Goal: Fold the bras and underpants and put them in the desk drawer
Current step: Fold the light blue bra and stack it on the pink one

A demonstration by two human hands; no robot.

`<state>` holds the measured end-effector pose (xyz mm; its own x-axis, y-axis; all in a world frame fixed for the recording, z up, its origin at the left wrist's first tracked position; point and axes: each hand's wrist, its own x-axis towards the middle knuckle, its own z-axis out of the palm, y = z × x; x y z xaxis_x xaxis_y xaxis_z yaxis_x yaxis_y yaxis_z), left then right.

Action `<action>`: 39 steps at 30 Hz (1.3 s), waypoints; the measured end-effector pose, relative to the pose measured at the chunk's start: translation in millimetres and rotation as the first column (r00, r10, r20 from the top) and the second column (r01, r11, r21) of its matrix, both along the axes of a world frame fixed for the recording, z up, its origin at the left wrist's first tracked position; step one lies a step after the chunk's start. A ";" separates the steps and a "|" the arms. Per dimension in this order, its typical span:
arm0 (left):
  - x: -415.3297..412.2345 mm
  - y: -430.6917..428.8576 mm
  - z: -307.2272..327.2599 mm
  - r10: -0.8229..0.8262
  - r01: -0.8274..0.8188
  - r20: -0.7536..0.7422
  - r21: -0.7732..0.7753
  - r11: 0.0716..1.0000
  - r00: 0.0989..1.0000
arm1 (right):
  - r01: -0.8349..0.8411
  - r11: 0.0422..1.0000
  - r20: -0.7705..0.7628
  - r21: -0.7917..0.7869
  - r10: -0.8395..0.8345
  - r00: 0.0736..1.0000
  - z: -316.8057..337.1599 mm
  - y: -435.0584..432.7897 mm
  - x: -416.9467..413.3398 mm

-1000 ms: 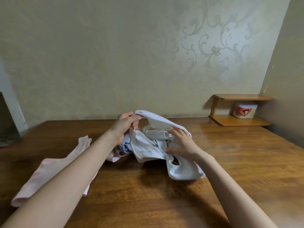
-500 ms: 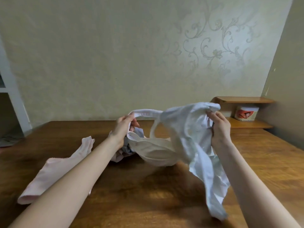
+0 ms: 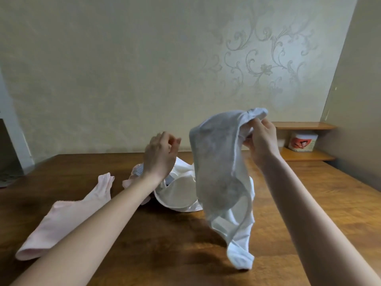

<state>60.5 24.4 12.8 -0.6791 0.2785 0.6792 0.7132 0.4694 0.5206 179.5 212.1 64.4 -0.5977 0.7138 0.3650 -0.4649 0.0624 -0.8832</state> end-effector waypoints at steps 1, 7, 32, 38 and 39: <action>12.9 -2.4 6.0 -0.255 0.223 0.176 0.181 0.958 0.951 | -0.029 0.999 -0.006 0.015 0.029 1.000 2.3 -4.5 -0.5; 37.0 -21.5 31.8 -0.757 0.592 0.539 0.491 0.639 0.370 | -0.214 0.974 0.042 0.074 0.211 0.976 0.2 -31.6 -7.3; 24.9 -65.7 66.0 -0.826 0.294 0.403 0.796 0.529 0.395 | -0.268 0.955 0.032 0.129 0.266 0.963 -13.5 -36.9 1.3; 25.5 -65.3 84.1 -0.812 0.299 0.368 0.795 0.528 0.454 | -0.084 0.864 0.212 0.496 -0.026 0.977 -33.7 -55.3 2.0; 28.0 -63.0 85.6 -0.805 0.283 0.389 0.792 0.540 0.448 | -0.282 0.866 0.271 0.412 0.179 0.946 -33.1 -64.2 4.0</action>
